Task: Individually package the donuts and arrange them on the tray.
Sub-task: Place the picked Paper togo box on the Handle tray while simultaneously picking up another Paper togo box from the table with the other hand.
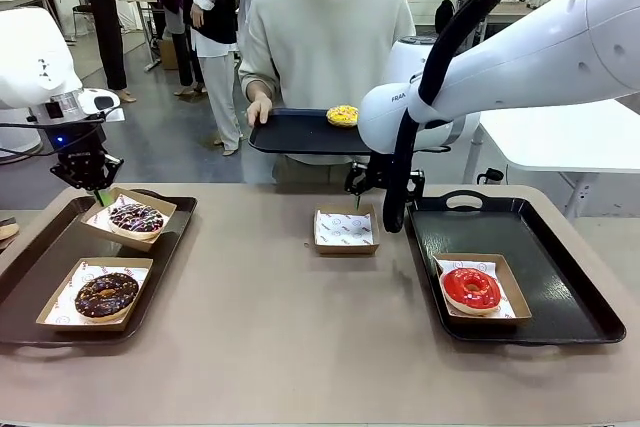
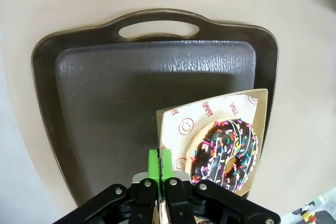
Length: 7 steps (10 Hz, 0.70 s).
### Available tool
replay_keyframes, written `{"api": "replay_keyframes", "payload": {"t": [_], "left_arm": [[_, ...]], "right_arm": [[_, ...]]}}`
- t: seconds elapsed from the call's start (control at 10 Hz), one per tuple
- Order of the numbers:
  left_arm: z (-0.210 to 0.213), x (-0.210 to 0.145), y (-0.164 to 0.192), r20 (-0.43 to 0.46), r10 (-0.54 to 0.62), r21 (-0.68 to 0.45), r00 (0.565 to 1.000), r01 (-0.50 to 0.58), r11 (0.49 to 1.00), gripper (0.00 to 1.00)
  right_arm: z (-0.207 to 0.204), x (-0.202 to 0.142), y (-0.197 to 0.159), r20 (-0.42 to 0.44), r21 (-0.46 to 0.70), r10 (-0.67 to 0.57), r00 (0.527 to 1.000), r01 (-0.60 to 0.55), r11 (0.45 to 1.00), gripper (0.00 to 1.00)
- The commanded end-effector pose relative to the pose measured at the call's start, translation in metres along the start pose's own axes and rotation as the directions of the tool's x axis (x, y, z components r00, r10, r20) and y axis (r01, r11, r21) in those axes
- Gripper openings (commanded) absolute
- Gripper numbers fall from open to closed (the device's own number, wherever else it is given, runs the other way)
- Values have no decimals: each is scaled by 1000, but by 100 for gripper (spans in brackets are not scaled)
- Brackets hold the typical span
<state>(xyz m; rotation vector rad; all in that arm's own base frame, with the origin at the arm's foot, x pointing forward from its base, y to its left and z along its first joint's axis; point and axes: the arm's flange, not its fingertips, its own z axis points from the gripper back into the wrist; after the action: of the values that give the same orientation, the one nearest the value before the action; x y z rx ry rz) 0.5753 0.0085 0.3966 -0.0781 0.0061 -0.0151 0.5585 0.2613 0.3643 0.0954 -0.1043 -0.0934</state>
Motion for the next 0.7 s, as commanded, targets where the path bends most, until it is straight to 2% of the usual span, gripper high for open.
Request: {"api": "replay_keyframes", "payload": {"t": [0.0,0.6], "left_arm": [[-4,3,-3,17,-8,-1,1000,8,1000,1],[-12,17,3,28,41,-3,999,-41,999,1]], "right_arm": [[-12,-6,0,46,-43,34,998,-32,999,100],[-41,8,5,25,-82,66,998,-63,995,100]]}}
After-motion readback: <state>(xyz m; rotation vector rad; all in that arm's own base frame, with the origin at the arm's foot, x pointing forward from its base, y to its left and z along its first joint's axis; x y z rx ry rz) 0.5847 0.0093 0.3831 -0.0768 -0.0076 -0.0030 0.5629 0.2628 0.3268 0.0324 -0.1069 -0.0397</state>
